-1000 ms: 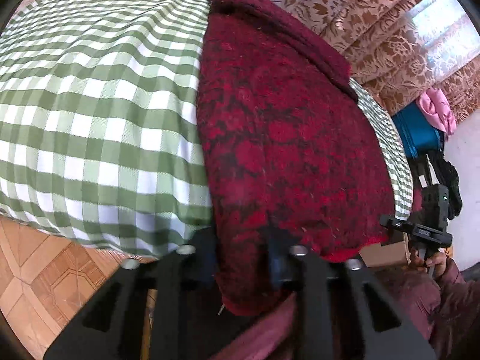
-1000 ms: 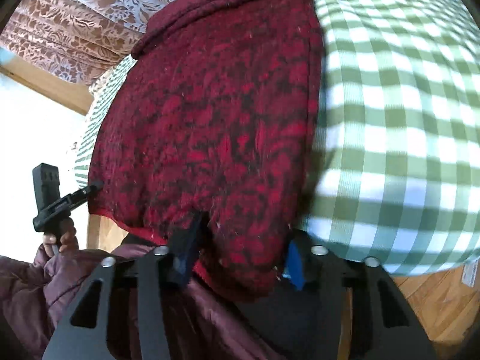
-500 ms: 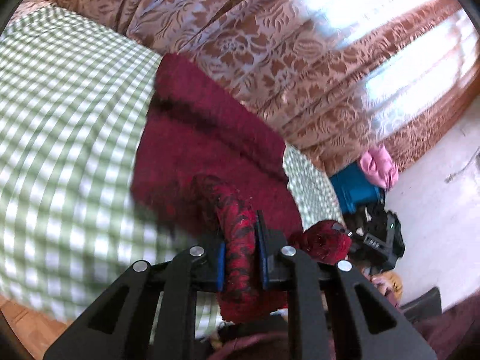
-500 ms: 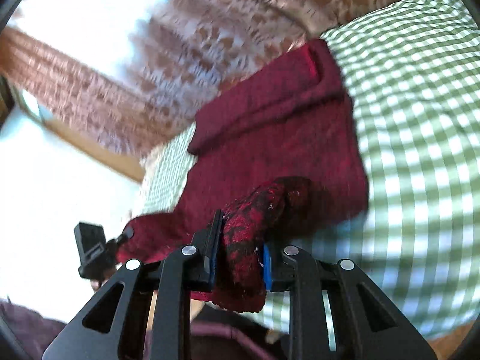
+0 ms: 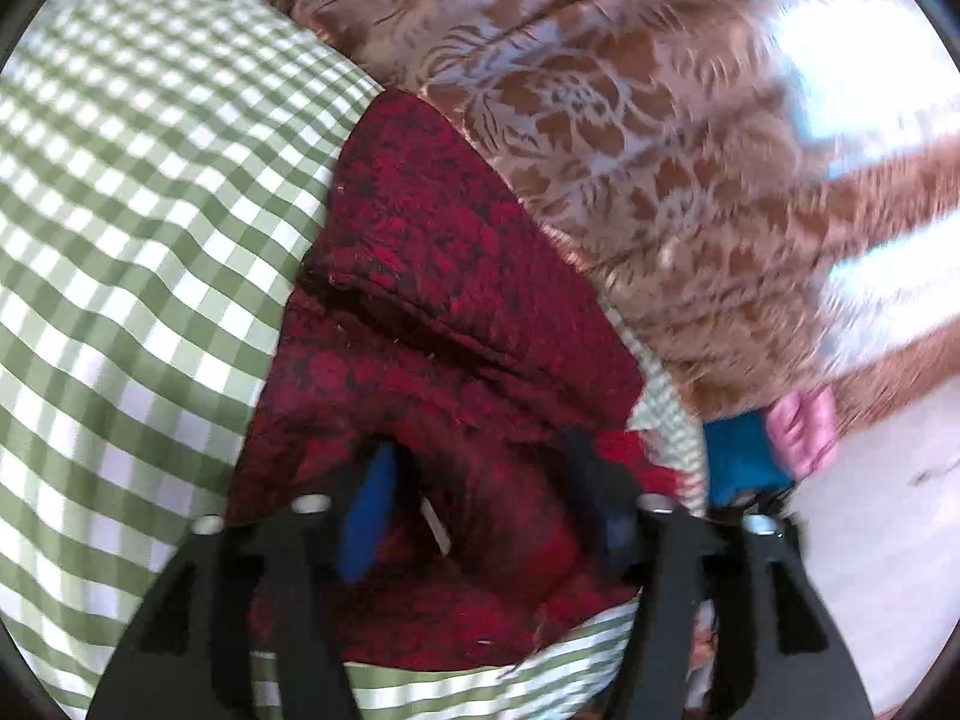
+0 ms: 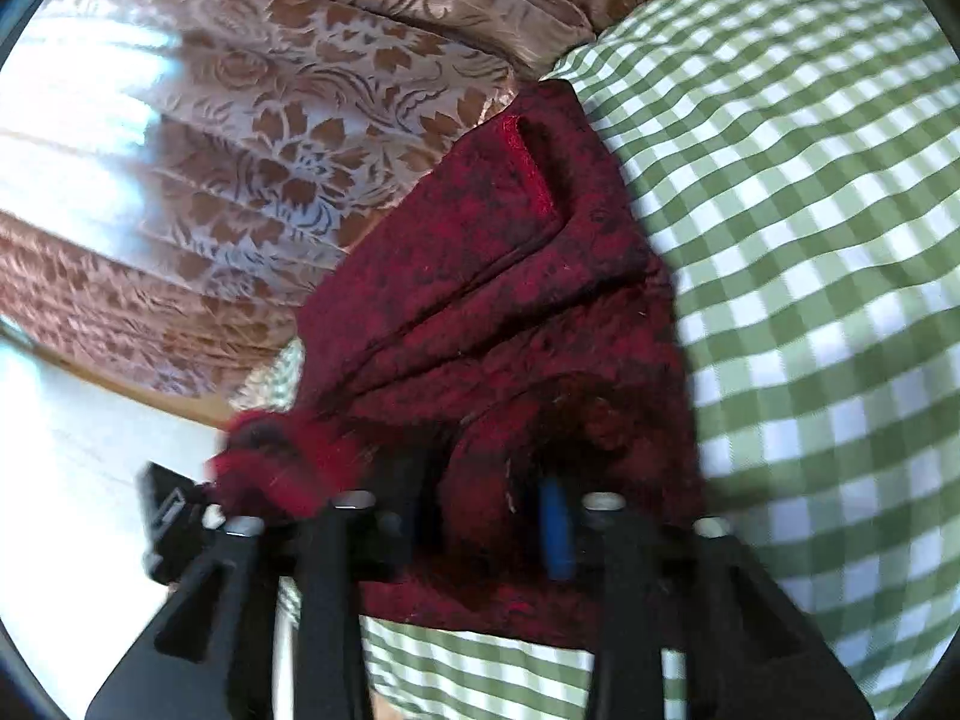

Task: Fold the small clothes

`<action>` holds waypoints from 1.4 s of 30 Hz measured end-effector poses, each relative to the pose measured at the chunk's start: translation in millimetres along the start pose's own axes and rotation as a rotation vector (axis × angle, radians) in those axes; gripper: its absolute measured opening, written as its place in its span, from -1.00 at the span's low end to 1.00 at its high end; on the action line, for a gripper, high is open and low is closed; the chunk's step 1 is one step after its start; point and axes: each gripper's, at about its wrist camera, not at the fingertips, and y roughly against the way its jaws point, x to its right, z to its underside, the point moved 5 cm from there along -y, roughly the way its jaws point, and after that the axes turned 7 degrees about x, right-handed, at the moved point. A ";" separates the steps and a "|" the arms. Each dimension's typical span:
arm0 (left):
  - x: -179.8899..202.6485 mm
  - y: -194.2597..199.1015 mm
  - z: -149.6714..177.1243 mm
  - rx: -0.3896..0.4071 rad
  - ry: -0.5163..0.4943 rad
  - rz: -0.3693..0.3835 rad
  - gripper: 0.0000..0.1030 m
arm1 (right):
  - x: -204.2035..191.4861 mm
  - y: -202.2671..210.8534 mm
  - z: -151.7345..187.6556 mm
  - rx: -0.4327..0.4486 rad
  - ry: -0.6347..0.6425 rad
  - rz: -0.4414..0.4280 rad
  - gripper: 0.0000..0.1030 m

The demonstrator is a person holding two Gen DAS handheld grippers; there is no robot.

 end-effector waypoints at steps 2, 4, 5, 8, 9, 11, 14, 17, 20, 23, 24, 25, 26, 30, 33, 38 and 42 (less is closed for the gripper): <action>-3.7 8.3 -6.4 0.038 0.030 0.021 0.57 | -0.1 5.3 -6.1 0.031 -0.029 -0.043 0.53; -14.3 22.9 -14.7 0.084 0.051 0.010 0.62 | -3.1 11.9 -12.9 0.066 -0.021 -0.049 0.69; -18.7 27.0 -16.0 0.095 0.059 0.004 0.62 | -1.8 16.6 -15.8 0.081 -0.026 -0.048 0.70; -32.6 47.9 -11.1 0.164 -0.036 -0.093 0.61 | 0.9 27.6 -14.9 0.087 0.005 -0.028 0.70; -34.2 50.6 -4.3 0.160 -0.089 -0.118 0.61 | 3.7 33.1 -11.1 0.088 0.038 0.000 0.70; -34.3 52.5 17.9 0.127 -0.211 -0.123 0.60 | 12.9 41.6 1.8 0.075 0.097 0.056 0.70; -34.1 46.8 48.0 0.073 -0.355 -0.170 0.54 | 25.8 43.1 23.5 0.036 0.172 0.111 0.70; -41.0 28.5 64.1 0.026 -0.424 -0.230 -0.05 | 37.8 32.5 44.7 0.002 0.251 0.191 0.17; -48.1 21.1 59.8 0.029 -0.335 -0.222 -0.41 | 41.6 23.4 48.4 0.014 0.270 0.227 -0.15; -48.8 36.9 57.6 0.039 -0.279 -0.186 -0.66 | 39.7 26.0 46.6 0.024 0.249 0.224 -0.43; -49.1 42.1 59.7 0.038 -0.270 -0.175 -0.72 | 37.1 32.6 45.7 0.031 0.239 0.205 -0.47; -49.5 47.8 61.8 0.036 -0.260 -0.166 -0.74 | 34.0 37.9 46.2 0.032 0.242 0.194 -0.48; -50.7 53.0 65.8 0.032 -0.252 -0.156 -0.74 | 30.0 43.3 47.5 0.029 0.250 0.181 -0.49; -58.2 78.6 97.6 0.003 -0.212 -0.120 -0.74 | 21.5 66.7 64.0 -0.015 0.296 0.172 -0.50; -67.5 90.3 132.2 -0.040 -0.184 -0.127 -0.74 | 30.4 82.4 85.3 -0.061 0.295 0.183 -0.50; -70.9 103.7 168.6 -0.078 -0.215 -0.179 -0.65 | 54.3 102.4 118.5 -0.135 0.261 0.212 -0.51; -48.5 107.0 158.1 -0.015 -0.361 -0.284 -0.13 | 49.2 98.9 119.0 -0.140 0.316 0.254 -0.29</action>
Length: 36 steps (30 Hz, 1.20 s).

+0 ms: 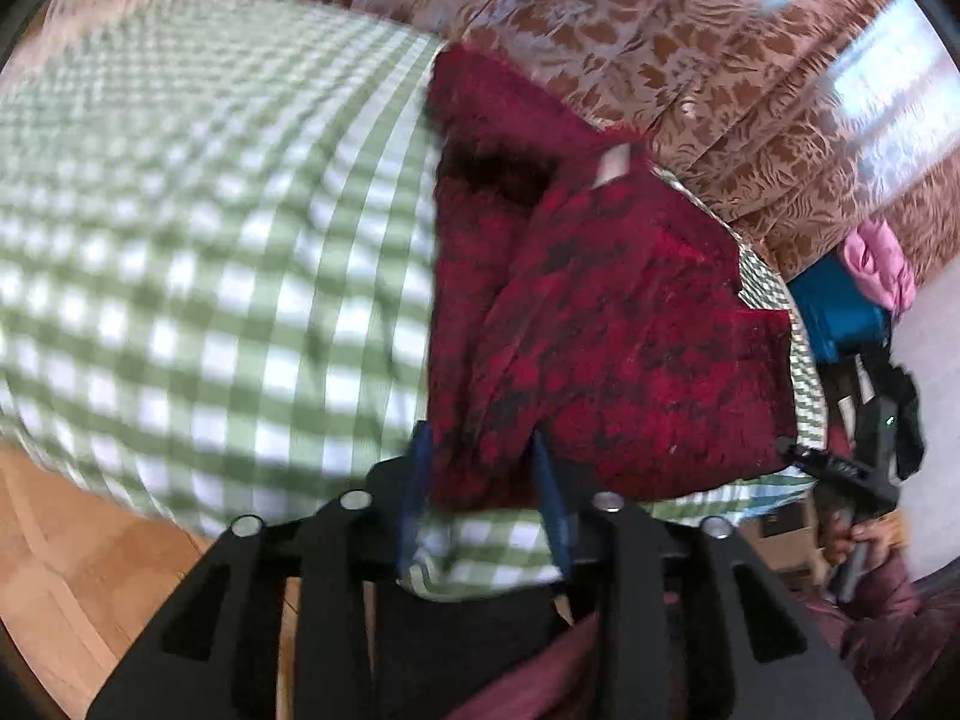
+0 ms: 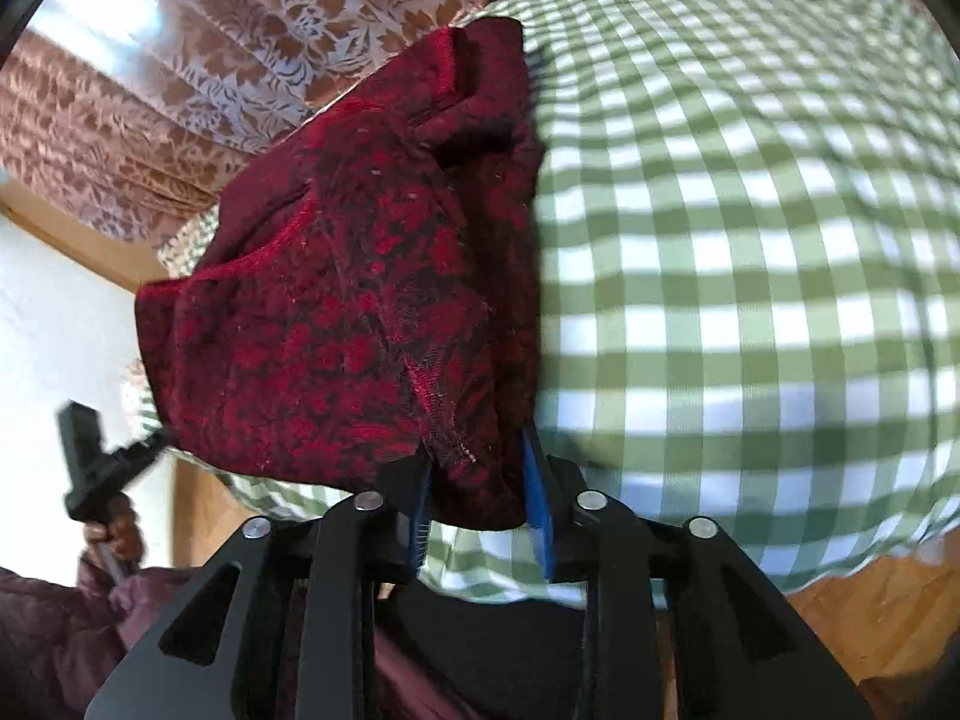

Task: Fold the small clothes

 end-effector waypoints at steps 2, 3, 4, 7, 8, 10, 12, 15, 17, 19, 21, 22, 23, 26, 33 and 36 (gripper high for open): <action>11.3 6.7 -15.1 0.063 -0.074 -0.027 0.21 | -8.0 0.9 -10.3 0.030 0.034 0.033 0.18; 19.3 8.1 -24.7 0.093 -0.118 -0.032 0.21 | -13.0 4.4 -19.1 0.068 0.060 0.050 0.36; 25.3 6.9 -30.9 0.105 -0.152 -0.038 0.21 | -18.3 8.1 -28.1 0.112 0.083 0.055 0.36; 41.4 -2.1 -46.5 0.126 -0.239 -0.052 0.21 | -35.5 6.3 -49.0 0.172 0.178 0.106 0.36; 46.5 -5.5 -49.9 0.126 -0.264 -0.050 0.21 | -41.2 3.5 -54.5 0.184 0.208 0.121 0.36; 57.3 -14.0 -56.7 0.122 -0.307 -0.051 0.21 | -51.6 -5.8 -65.7 0.196 0.277 0.163 0.36; 64.3 -26.2 -62.4 0.100 -0.344 -0.041 0.19 | -59.2 -14.9 -74.9 0.200 0.315 0.173 0.36; 66.1 -39.2 -66.1 0.071 -0.347 -0.030 -0.01 | -63.9 -27.7 -85.2 0.188 0.356 0.191 0.19; 64.1 -45.6 -67.8 0.059 -0.339 -0.019 -0.26 | -63.1 -34.1 -87.9 0.172 0.354 0.182 -0.03; 61.1 -46.9 -65.7 0.056 -0.328 -0.004 -0.64 | -61.6 -36.1 -87.2 0.159 0.355 0.180 -0.33; 58.4 -40.1 -66.7 0.091 -0.312 0.007 -0.72 | -62.1 -35.1 -85.1 0.151 0.355 0.179 -0.60; 55.5 -35.6 -67.1 0.105 -0.295 0.013 -0.72 | -60.7 -32.6 -85.1 0.153 0.351 0.177 -0.61; 51.3 -30.9 -68.2 0.119 -0.271 0.019 -0.73 | -60.9 -28.4 -85.1 0.159 0.344 0.176 -0.64; 46.7 -11.0 -68.9 0.166 -0.224 0.046 -0.72 | -61.0 -5.9 -86.6 0.193 0.314 0.145 -0.65; 68.5 21.8 -87.5 0.296 -0.286 0.024 -0.72 | -78.7 32.1 -101.7 0.275 0.306 0.101 -0.65; 82.2 33.9 -110.4 0.369 -0.330 0.015 -0.71 | -90.0 45.1 -120.6 0.335 0.318 0.094 -0.65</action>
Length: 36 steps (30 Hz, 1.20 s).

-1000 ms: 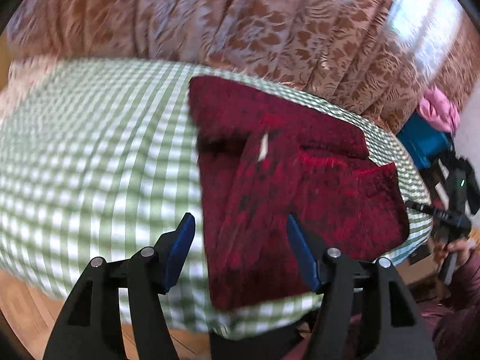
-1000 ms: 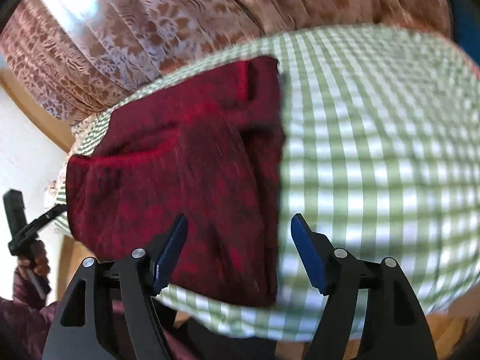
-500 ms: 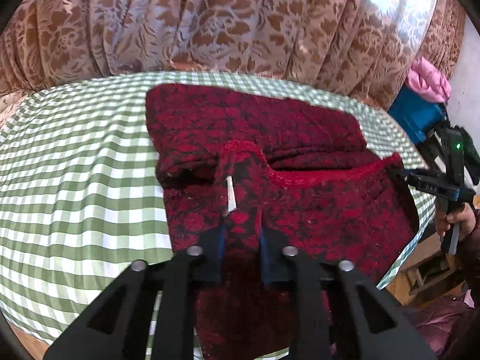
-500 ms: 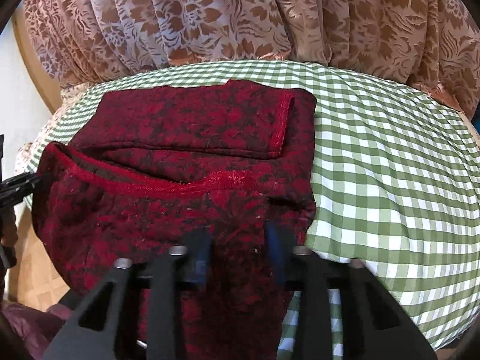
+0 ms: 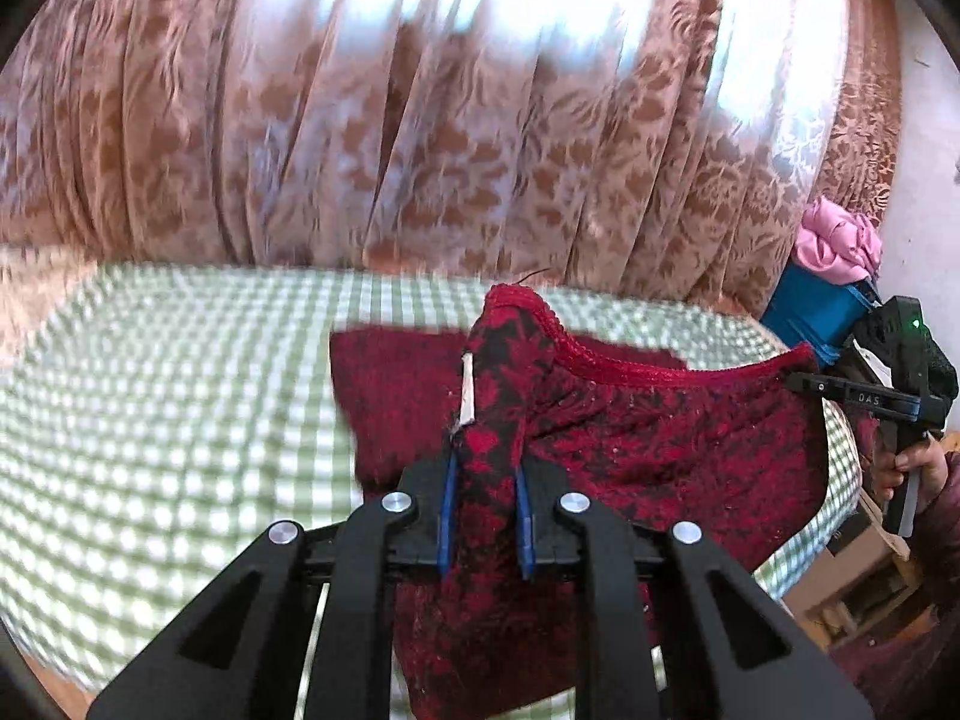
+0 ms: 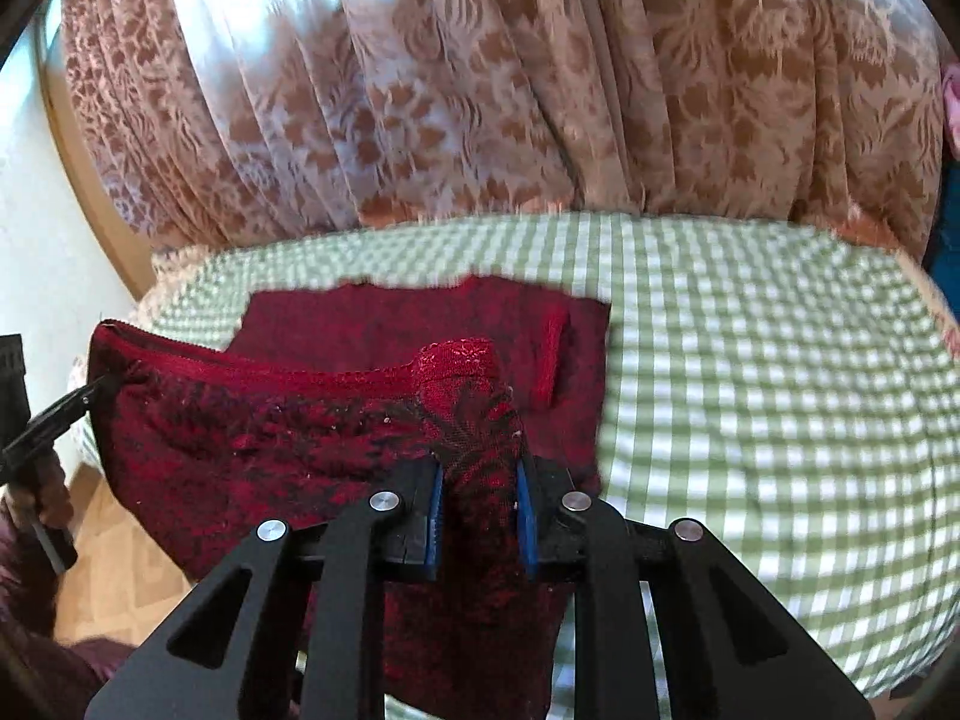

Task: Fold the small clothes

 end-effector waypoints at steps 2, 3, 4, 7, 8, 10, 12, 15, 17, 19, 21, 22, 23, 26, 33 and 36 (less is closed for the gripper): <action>0.1 -4.3 -17.8 0.029 -0.022 -0.018 -0.71 | -3.4 1.9 -18.9 0.046 0.017 0.006 -0.65; -1.0 -8.8 -25.7 0.039 -0.032 -0.032 -0.70 | -4.7 0.0 -31.9 0.073 0.025 0.014 -0.65; -2.1 -14.6 -32.2 0.043 -0.037 -0.044 -0.70 | -4.1 -2.2 -38.7 0.084 0.028 0.016 -0.65; -9.2 -41.0 -47.9 0.030 -0.019 -0.078 -0.70 | -2.2 -20.6 -60.3 0.112 0.050 0.059 -0.65; -11.1 -51.4 -51.0 0.021 -0.018 -0.087 -0.70 | -0.1 -28.6 -64.8 0.114 0.045 0.069 -0.65; -15.5 -75.6 -55.3 -0.001 -0.021 -0.114 -0.70 | 6.6 -51.9 -72.9 0.115 0.045 0.119 -0.65; -20.6 -98.7 -55.8 -0.032 -0.015 -0.136 -0.70 | 12.7 -69.2 -75.8 0.108 0.032 0.147 -0.65; -27.7 -128.5 -50.1 -0.076 0.010 -0.168 -0.70 | 22.1 -103.7 -78.7 0.087 0.020 0.194 -0.65; -32.8 -146.9 -45.1 -0.103 0.018 -0.194 -0.70 | 28.5 -125.3 -77.5 0.064 0.010 0.215 -0.65; -39.0 -165.5 -38.2 -0.132 0.037 -0.217 -0.70 | 32.3 -144.1 -73.9 0.046 0.012 0.241 -0.65; -46.0 -185.0 -31.4 -0.161 0.045 -0.243 -0.69 | 35.9 -162.1 -70.0 0.026 0.004 0.260 -0.65; -48.6 -193.3 -27.7 -0.175 0.043 -0.256 -0.68 | 37.7 -170.8 -68.0 0.015 0.002 0.272 -0.65; -51.6 -201.8 -22.7 -0.191 0.043 -0.273 -0.67 | 41.1 -181.8 -64.9 0.001 -0.001 0.286 -0.65; -62.1 -226.9 0.3 -0.255 0.052 -0.312 -0.63 | 47.8 -205.2 -54.8 -0.039 0.002 0.311 -0.65; -65.0 -238.1 19.4 -0.288 0.074 -0.328 -0.52 | 63.6 -238.4 -29.3 -0.101 -0.066 0.302 -0.60; -65.3 -219.5 11.5 -0.259 0.123 -0.349 0.03 | 63.5 -230.0 -33.4 -0.104 -0.083 0.280 -0.30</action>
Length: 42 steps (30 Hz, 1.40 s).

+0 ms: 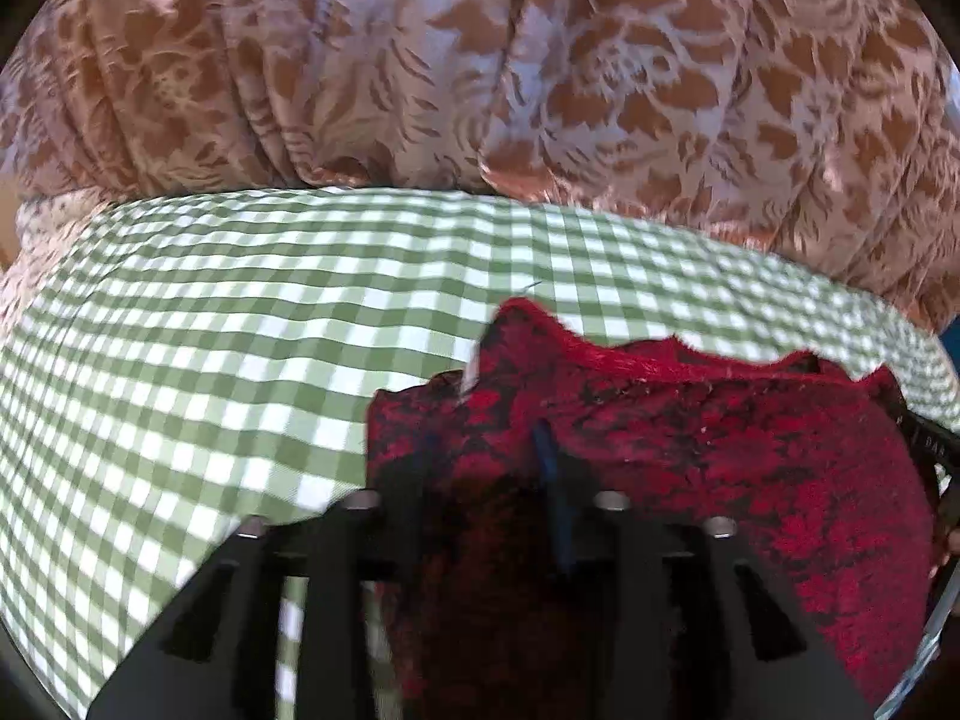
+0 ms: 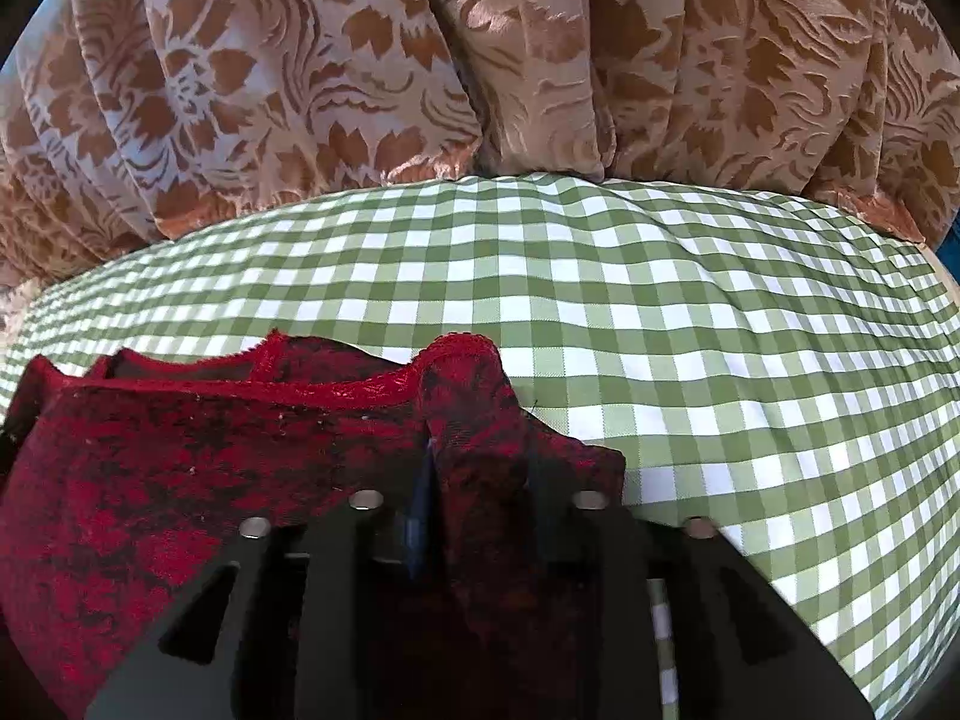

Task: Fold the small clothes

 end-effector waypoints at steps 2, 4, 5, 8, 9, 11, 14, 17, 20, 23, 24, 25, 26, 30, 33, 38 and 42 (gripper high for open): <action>-6.5 13.0 2.4 0.014 0.032 0.006 0.15 | 4.6 14.2 -3.2 0.016 -0.032 -0.030 -0.06; -15.1 29.8 15.0 0.011 0.072 0.044 0.17 | 14.1 37.8 0.3 0.028 -0.078 -0.083 0.13; -18.2 38.2 21.7 0.015 0.083 0.057 0.17 | 17.9 48.5 4.6 0.032 -0.091 -0.113 0.13; -28.8 65.5 50.8 0.008 0.132 0.125 0.23 | 31.2 78.3 27.8 0.014 -0.126 -0.190 0.13; -32.2 76.6 64.8 0.002 0.154 0.160 0.24 | 35.7 86.6 35.6 0.009 -0.134 -0.205 0.13; -34.8 90.9 84.9 -0.012 0.180 0.209 0.26 | 47.2 107.2 61.5 -0.017 -0.161 -0.254 0.13; -35.2 109.1 114.2 -0.037 0.215 0.276 0.27 | 56.7 127.4 95.1 -0.056 -0.175 -0.275 0.13; -28.3 114.6 140.0 -0.067 0.219 0.317 0.26 | 60.7 142.0 130.2 -0.096 -0.191 -0.301 0.13; -18.5 110.9 152.2 -0.079 0.231 0.332 0.17 | 56.2 139.1 145.8 -0.108 -0.200 -0.308 0.07; -13.1 105.3 152.3 -0.096 0.192 0.313 -0.41 | 48.4 130.6 149.4 -0.122 -0.191 -0.308 -0.37; -11.9 107.5 150.0 -0.091 0.171 0.303 -0.62 | 46.0 130.3 147.9 -0.128 -0.181 -0.291 -0.51; -13.1 112.6 148.8 -0.084 0.154 0.300 -0.75 | 44.6 133.2 145.7 -0.126 -0.170 -0.284 -0.56; -13.5 118.8 146.4 -0.076 0.136 0.304 -0.77 | 44.2 139.0 142.1 -0.115 -0.153 -0.276 -0.61; -18.9 147.6 146.8 -0.086 0.094 0.331 -0.78 | 47.1 174.6 136.0 -0.086 -0.088 -0.273 -0.65; -17.7 156.4 163.8 -0.129 0.098 0.323 -0.77 | 48.9 181.7 151.3 -0.124 -0.056 -0.261 -0.66; -18.3 160.4 166.6 -0.128 0.133 0.249 -0.55 | 57.9 164.5 174.8 -0.184 -0.102 -0.233 -0.68; -20.0 171.4 148.8 -0.069 0.114 0.187 -0.48 | 52.7 168.9 167.8 -0.184 -0.044 -0.212 -0.63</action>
